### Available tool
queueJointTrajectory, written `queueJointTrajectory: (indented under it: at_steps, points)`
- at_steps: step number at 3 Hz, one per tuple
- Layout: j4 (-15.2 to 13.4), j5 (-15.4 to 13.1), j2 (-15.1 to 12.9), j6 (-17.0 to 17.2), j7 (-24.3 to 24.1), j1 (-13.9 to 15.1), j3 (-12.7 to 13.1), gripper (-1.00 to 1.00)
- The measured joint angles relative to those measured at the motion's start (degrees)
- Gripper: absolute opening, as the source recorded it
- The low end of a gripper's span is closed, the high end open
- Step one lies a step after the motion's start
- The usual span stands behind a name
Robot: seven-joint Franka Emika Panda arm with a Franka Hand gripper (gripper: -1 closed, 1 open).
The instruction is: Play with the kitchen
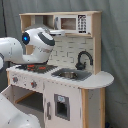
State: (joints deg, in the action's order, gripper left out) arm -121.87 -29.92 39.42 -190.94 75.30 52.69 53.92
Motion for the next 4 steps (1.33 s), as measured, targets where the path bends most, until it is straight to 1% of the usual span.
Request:
queueJointTrajectory:
  at_steps: [1, 2, 3, 4]
  points:
    - [3.5, 0.2, 0.1, 0.2, -1.4, 3.5, 2.4, 1.0]
    - [5.1, 0.2, 0.3, 0.2, -3.4, 7.4, 5.9, 1.0]
    - [8.6, 0.3, 0.7, 1.0, -4.9, 11.0, 8.3, 1.0]
    - [10.3, 0.3, 1.3, 6.3, -4.9, 11.5, 9.1, 1.0]
